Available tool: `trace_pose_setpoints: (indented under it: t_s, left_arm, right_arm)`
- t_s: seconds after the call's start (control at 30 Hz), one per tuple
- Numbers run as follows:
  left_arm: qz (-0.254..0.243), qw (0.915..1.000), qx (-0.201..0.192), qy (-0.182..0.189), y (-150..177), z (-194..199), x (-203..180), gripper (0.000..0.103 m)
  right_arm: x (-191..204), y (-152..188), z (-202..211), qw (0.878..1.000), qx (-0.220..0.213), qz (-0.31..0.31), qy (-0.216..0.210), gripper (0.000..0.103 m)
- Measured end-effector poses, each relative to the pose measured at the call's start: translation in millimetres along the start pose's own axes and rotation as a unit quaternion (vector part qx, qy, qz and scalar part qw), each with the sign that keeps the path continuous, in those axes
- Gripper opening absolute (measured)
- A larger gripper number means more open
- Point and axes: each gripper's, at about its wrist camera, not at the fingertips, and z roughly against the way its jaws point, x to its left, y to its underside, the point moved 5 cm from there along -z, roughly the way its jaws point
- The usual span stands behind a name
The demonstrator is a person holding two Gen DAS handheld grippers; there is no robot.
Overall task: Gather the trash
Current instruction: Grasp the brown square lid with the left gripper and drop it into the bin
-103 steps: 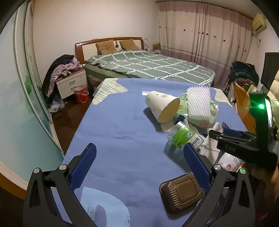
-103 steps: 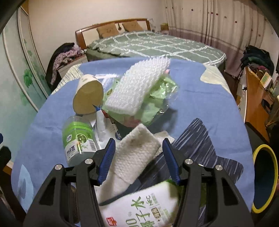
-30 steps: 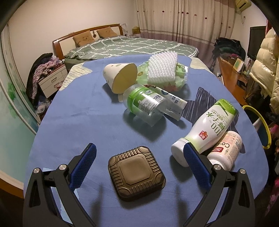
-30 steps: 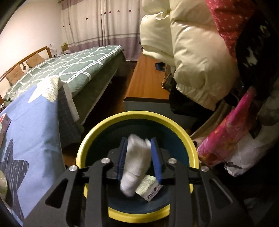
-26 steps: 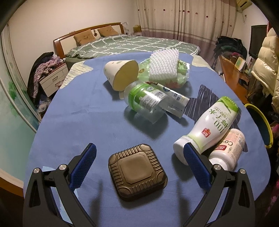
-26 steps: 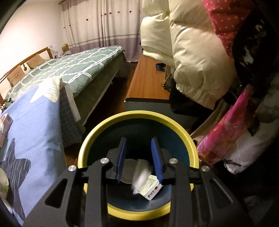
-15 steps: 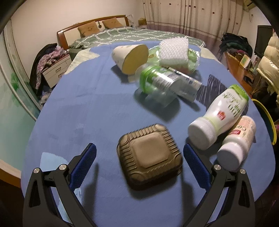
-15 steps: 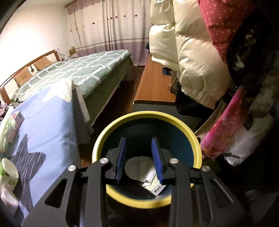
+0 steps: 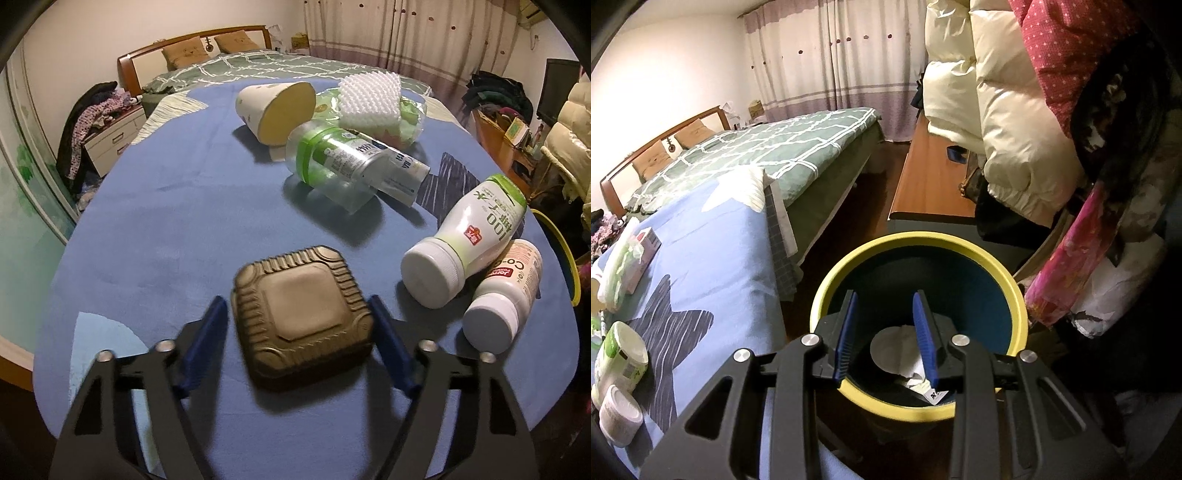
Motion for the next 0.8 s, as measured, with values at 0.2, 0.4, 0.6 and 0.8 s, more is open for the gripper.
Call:
trace_pose_setpoints:
  t_s: [0.2, 0.4, 0.6, 0.8]
  left_arm:
    - [-0.006, 0.9999, -0.016, 0.001, -5.9, 8.1, -3.1, 0.065]
    - [-0.022, 0.9992, -0.033, 0.010, -14.8, 24.0, -14.5, 0.065]
    - [-0.053, 0.9967, -0.053, 0.032, -30.8, 44.1, -43.3, 0.065]
    - [-0.085, 0.9911, -0.074, 0.070, -51.8, 60.2, -85.1, 0.065]
  right_arm:
    - [-0.9, 1.6, 2.4, 1.000, -0.001, -0.002, -0.001, 0.030]
    - [-4.3, 5.4, 7.9, 1.000, -0.004, -0.002, -0.002, 0.030]
    - [-10.9, 6.1, 15.7, 1.000, -0.008, -0.006, -0.002, 0.030]
    - [-20.2, 8.7, 24.6, 1.000, -0.011, -0.009, 0.000, 0.030]
